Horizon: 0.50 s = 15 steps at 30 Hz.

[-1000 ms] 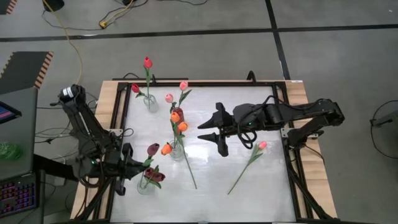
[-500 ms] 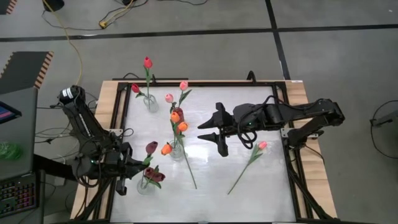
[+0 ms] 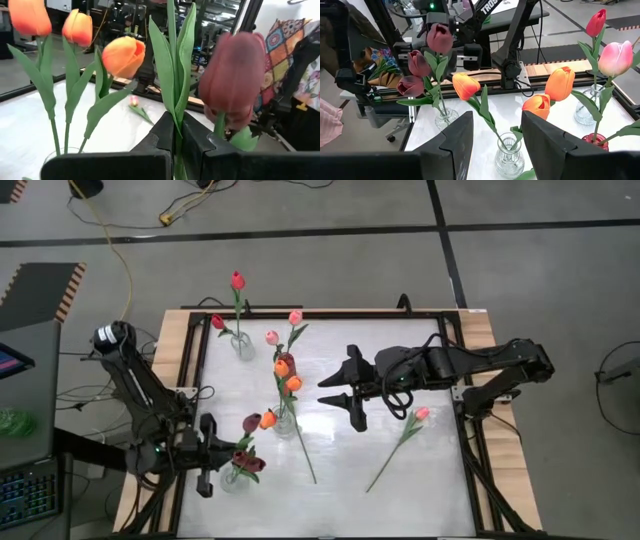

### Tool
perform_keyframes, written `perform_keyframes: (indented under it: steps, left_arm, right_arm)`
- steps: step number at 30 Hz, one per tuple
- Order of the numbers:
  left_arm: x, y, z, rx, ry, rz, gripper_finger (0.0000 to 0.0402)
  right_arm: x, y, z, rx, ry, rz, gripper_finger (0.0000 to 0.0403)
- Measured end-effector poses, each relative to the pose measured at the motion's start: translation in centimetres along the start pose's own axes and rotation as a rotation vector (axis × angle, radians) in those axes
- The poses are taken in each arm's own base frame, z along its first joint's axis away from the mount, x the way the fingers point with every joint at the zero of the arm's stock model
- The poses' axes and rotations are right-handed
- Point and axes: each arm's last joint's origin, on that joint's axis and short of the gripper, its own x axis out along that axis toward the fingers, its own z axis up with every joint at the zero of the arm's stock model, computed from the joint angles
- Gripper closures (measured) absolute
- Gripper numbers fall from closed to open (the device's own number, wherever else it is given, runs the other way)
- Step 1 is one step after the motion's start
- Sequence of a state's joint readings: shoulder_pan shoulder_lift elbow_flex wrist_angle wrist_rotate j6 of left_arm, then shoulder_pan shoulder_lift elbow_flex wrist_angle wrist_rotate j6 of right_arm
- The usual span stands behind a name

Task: Sort flowers into vase by color
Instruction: Put the dark red tulip into the bottom transparent vase

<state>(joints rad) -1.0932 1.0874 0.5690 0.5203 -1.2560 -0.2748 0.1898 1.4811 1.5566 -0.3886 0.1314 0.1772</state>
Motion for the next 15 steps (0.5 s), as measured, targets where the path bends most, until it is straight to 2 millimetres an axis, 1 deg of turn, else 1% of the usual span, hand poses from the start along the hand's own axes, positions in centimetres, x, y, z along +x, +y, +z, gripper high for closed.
perform_keyframes:
  steps: [5, 10, 15]
  left_arm:
    - [0.09, -0.32, -0.66, 0.028, 0.029, -0.055, 0.0395]
    - [0.10, -0.49, -0.84, 0.000, 0.047, -0.099, 0.0368]
    - [0.02, -0.47, -1.07, 0.033, 0.059, -0.103, 0.0344]
  right_arm:
    - [0.00, 0.00, 0.00, 0.000, 0.000, 0.000, 0.0210]
    - [0.00, 0.00, 0.00, 0.000, 0.000, 0.000, 0.0210]
    - [0.00, 0.00, 0.00, 0.001, 0.000, 0.000, 0.0210]
